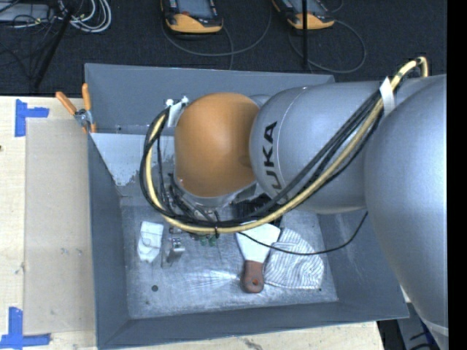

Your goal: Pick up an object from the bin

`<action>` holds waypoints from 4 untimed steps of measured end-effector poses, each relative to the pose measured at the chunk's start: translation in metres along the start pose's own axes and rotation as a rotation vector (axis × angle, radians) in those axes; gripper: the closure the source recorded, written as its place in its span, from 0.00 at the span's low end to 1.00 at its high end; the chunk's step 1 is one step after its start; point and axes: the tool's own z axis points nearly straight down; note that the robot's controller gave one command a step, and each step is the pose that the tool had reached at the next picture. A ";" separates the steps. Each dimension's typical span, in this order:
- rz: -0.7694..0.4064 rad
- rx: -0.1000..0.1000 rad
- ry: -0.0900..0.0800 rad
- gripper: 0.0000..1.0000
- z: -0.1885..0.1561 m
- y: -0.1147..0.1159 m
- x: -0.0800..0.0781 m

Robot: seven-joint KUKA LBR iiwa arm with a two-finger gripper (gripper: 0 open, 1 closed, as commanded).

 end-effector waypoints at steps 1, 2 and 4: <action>-0.080 0.002 0.012 0.00 0.016 -0.018 -0.014; -0.109 -0.001 -0.010 1.00 0.099 -0.013 -0.028; -0.064 0.001 0.002 1.00 -0.026 -0.012 -0.033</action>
Offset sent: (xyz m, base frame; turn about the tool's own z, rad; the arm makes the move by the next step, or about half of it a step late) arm 0.0231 -0.0124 -0.1070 -0.1134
